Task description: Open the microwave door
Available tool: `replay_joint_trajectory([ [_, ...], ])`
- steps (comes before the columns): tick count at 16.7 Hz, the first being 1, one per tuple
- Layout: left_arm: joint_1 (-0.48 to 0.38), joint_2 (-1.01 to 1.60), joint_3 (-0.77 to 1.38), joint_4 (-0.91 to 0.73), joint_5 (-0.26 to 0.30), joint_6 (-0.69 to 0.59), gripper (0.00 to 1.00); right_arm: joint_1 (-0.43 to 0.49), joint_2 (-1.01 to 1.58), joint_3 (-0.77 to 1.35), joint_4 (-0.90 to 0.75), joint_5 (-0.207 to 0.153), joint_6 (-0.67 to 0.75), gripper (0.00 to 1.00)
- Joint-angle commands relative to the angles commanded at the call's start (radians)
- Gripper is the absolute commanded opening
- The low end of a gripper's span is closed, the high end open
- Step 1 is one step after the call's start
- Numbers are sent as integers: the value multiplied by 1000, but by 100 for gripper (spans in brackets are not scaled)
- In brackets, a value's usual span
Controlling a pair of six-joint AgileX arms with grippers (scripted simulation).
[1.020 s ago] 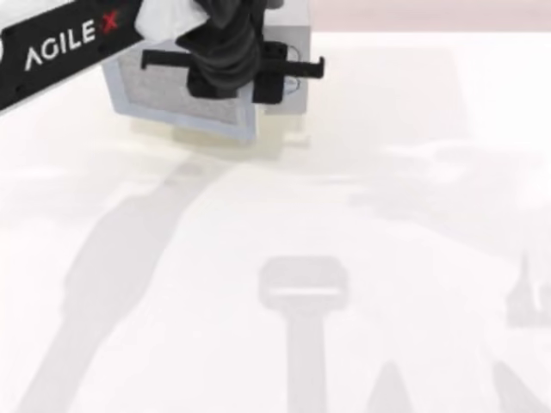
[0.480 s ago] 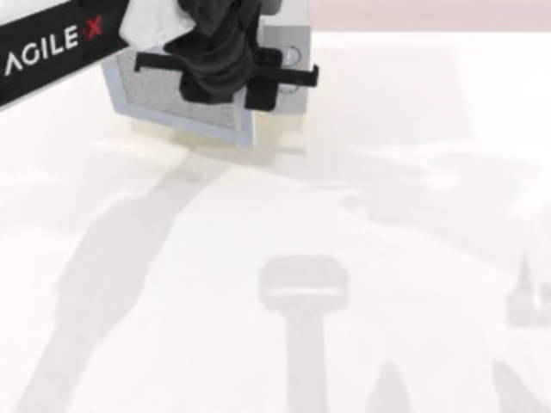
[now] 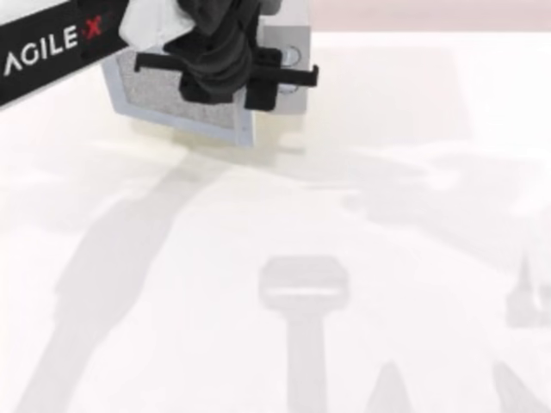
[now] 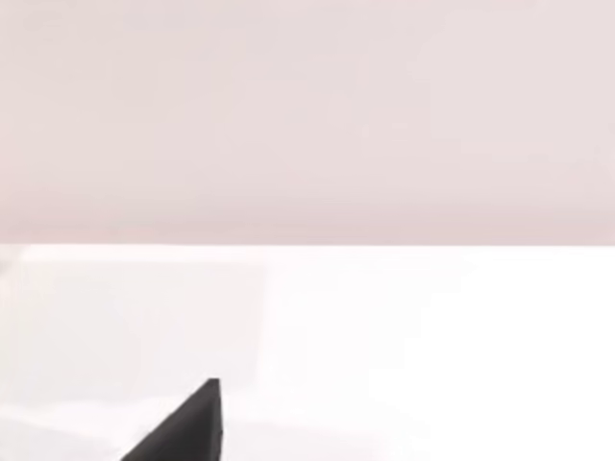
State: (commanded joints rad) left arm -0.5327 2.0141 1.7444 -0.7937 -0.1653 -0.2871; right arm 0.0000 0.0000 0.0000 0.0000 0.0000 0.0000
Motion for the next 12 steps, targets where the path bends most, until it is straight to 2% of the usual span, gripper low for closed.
replay_joint_trajectory([
  [12,-11,7,-2,0,10,-6,0,0,0,0,0,0,0,100],
])
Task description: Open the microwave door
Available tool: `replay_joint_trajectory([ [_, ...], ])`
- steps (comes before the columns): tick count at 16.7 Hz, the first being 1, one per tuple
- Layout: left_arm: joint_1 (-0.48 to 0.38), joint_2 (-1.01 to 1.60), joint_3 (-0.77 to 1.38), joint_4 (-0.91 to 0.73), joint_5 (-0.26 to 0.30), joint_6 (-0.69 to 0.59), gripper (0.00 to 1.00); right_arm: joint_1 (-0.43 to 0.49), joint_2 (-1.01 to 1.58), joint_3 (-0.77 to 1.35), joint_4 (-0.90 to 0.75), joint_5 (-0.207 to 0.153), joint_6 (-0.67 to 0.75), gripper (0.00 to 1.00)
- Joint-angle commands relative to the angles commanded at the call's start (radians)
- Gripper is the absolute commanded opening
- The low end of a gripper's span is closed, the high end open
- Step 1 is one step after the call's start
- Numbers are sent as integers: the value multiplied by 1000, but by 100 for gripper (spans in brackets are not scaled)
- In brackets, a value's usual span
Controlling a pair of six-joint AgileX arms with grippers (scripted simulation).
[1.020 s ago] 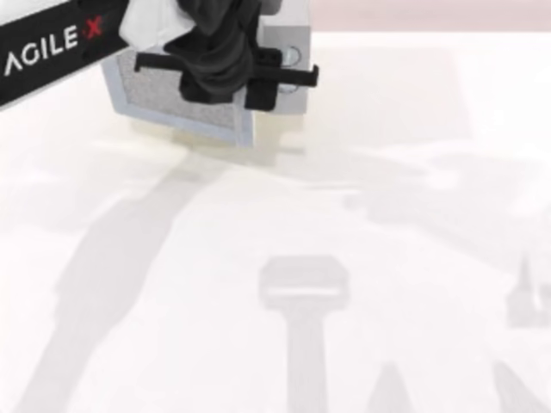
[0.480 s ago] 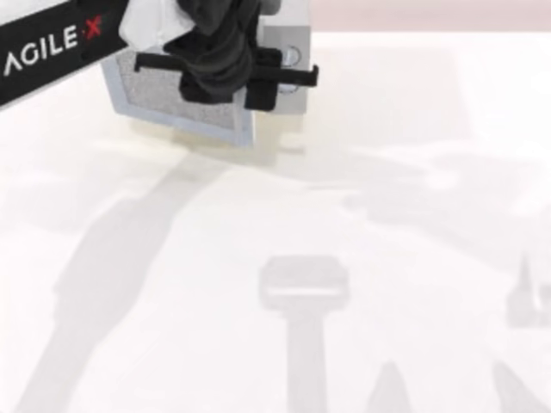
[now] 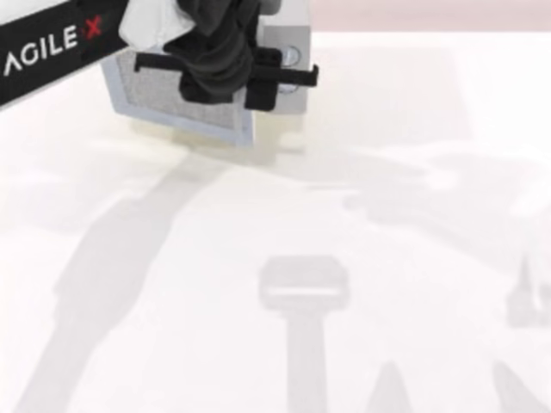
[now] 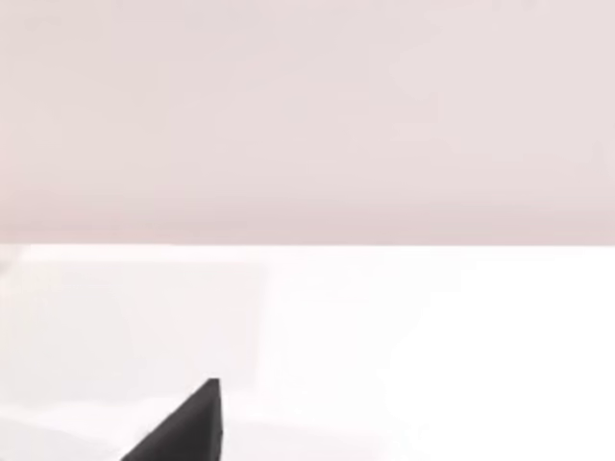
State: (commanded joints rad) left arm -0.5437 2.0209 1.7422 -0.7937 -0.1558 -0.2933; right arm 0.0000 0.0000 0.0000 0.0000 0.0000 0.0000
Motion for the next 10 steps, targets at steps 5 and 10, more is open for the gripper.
replay_joint_trajectory([
  [5,21,-56,-79,29,33,74,0,0,0,0,0,0,0,100],
  [10,37,-100,-131,56,59,129,0,0,0,0,0,0,0,100],
])
